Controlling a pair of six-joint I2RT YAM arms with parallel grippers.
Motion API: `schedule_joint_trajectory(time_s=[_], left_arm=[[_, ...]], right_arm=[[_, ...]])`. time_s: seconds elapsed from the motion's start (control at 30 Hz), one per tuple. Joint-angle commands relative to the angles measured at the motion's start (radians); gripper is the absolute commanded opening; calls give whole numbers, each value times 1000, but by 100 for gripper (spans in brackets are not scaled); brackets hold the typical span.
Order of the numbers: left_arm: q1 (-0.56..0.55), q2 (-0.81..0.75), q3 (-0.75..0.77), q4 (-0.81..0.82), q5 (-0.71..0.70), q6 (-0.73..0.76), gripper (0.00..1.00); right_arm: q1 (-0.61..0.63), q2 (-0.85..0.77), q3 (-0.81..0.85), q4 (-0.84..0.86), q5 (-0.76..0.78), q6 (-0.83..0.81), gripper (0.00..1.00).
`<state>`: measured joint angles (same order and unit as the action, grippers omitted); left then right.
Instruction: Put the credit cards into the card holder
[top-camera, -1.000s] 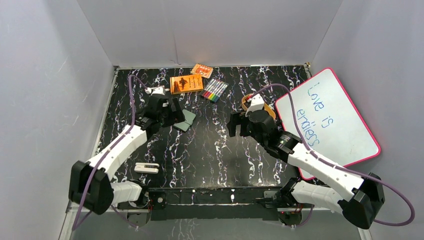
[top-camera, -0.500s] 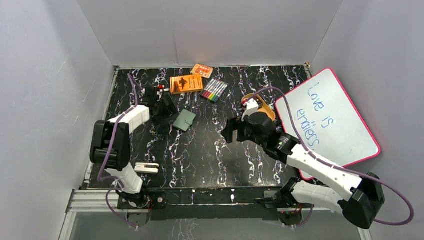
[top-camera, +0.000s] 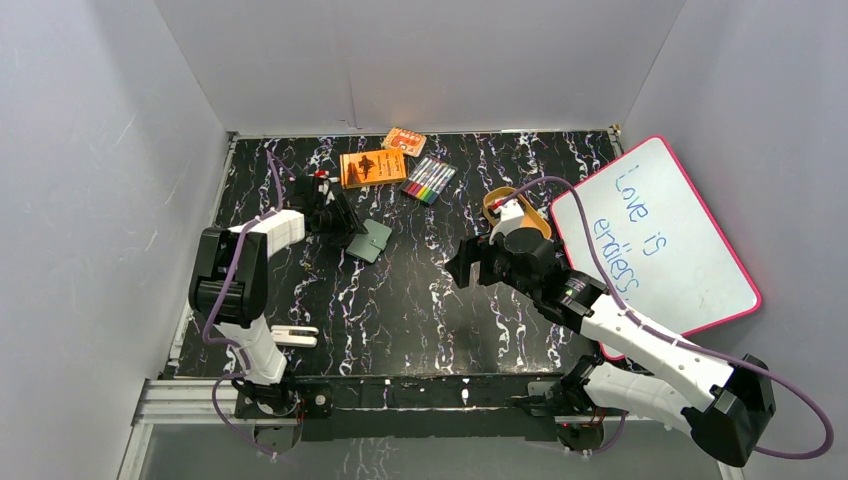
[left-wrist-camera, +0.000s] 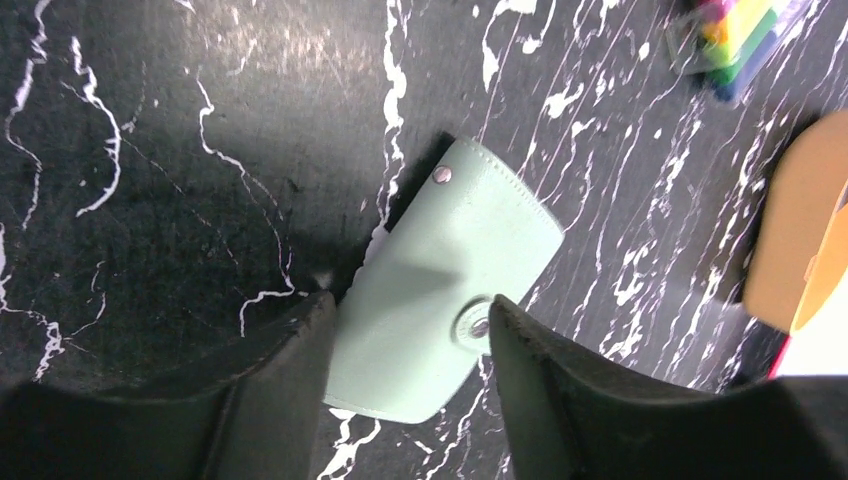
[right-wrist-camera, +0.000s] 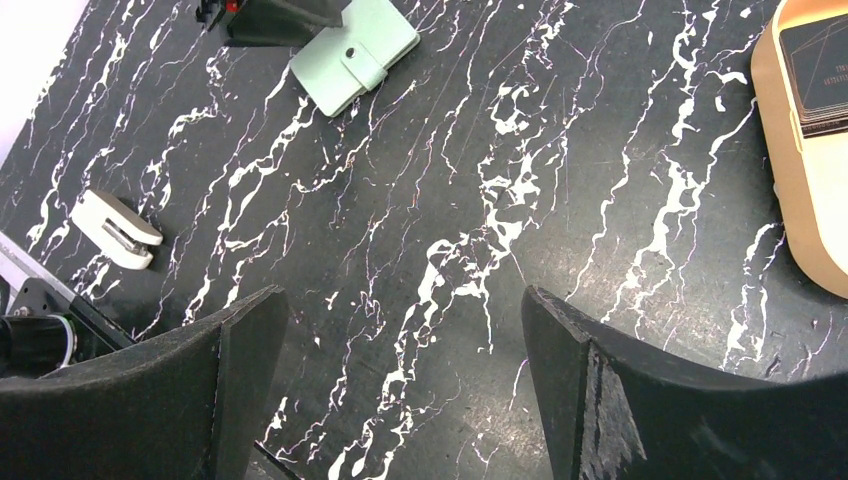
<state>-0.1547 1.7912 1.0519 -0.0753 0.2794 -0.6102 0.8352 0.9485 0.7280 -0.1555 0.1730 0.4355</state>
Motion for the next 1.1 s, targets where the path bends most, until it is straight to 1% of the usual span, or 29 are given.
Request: schedule_joint_trajectory(time_s=[0.0, 0.07, 0.33, 0.5, 0.63, 0.67, 0.73, 0.83, 0.87, 0.97, 1.07], left_arm=[[-3, -51, -56, -11, 81, 9, 49], [-10, -72, -93, -17, 85, 9, 42], [-71, -178, -234, -11, 68, -21, 23], [-123, -217, -293, 10, 41, -39, 17], [-139, -239, -314, 21, 43, -51, 15], [-140, -250, -319, 20, 39, -54, 16], [-139, -285, -327, 5, 16, -66, 25], [-139, -350, -334, -27, -27, -85, 46], [-139, -370, -334, -40, -37, -87, 51], [-139, -426, -332, -74, -83, -96, 59], [-123, -457, -332, -83, -134, -114, 63]], right_arm=[[-3, -14, 13, 29, 12, 5, 94], [-3, -14, 12, 28, 11, 6, 94], [-1, -6, -1, 20, -39, 34, 91], [3, 53, -23, 64, -117, 82, 87], [8, 150, -19, 143, -166, 139, 85], [8, 183, -9, 177, -196, 149, 85], [7, 256, 24, 199, -204, 169, 84], [3, 360, 85, 208, -179, 183, 83], [1, 390, 102, 217, -178, 186, 83], [-11, 480, 162, 235, -179, 197, 81], [-29, 571, 201, 282, -193, 209, 79]])
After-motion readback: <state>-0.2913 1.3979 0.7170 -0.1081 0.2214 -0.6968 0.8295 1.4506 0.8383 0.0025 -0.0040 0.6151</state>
